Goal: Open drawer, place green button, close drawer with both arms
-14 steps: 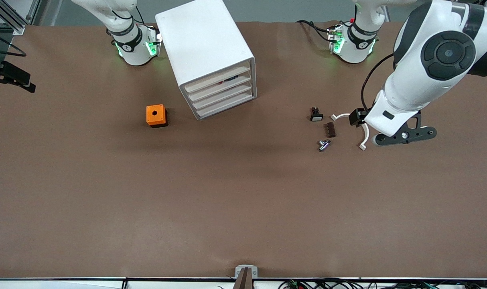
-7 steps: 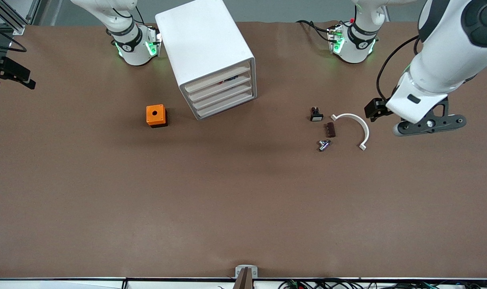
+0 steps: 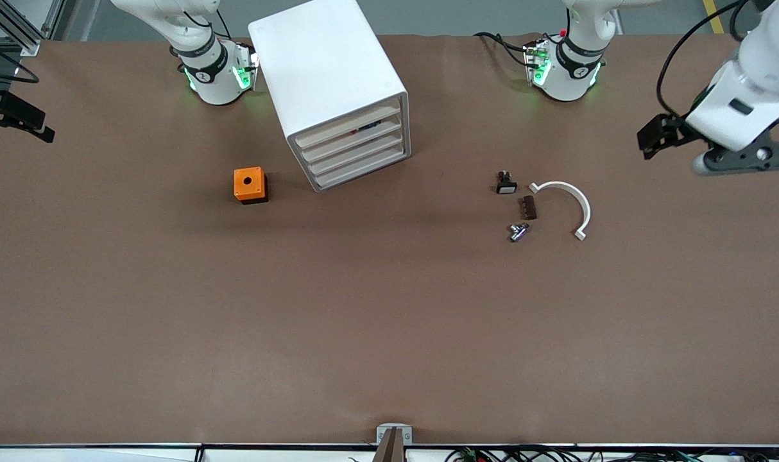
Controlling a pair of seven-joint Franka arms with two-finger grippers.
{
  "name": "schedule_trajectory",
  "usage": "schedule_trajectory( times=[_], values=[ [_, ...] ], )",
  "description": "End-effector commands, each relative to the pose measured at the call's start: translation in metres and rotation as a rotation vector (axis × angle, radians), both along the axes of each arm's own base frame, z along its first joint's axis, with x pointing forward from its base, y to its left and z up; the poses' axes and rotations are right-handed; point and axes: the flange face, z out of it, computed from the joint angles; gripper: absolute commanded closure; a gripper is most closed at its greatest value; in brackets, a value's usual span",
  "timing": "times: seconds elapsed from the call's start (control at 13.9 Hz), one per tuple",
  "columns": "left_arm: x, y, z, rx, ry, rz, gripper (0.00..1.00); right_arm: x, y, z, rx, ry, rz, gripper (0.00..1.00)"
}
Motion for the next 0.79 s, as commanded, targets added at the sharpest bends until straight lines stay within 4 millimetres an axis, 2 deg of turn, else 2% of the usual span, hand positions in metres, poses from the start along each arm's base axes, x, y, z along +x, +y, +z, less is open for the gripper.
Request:
schedule_trajectory(
  times=[0.0,0.14,0.36,0.51,0.58,0.72],
  values=[
    [-0.031,0.027,0.009,-0.030,-0.004,-0.005,0.00,-0.007,0.002,0.002,0.011,-0.012,-0.006,0.00],
    [-0.042,0.028,0.006,-0.026,-0.008,0.001,0.00,-0.007,0.004,0.002,0.011,-0.011,-0.003,0.00],
    [-0.053,0.046,0.001,-0.066,-0.042,0.038,0.00,-0.007,0.005,0.002,0.011,-0.012,0.000,0.00],
    [-0.047,0.050,0.001,-0.070,-0.059,0.045,0.00,-0.007,0.006,0.002,0.011,-0.010,0.001,0.00],
    [-0.041,0.053,0.009,-0.074,-0.067,0.041,0.00,-0.007,0.007,0.002,0.011,-0.009,0.003,0.00],
    [-0.021,0.055,0.015,-0.069,-0.073,0.046,0.00,-0.007,0.008,0.001,0.011,-0.007,0.005,0.00]
  ],
)
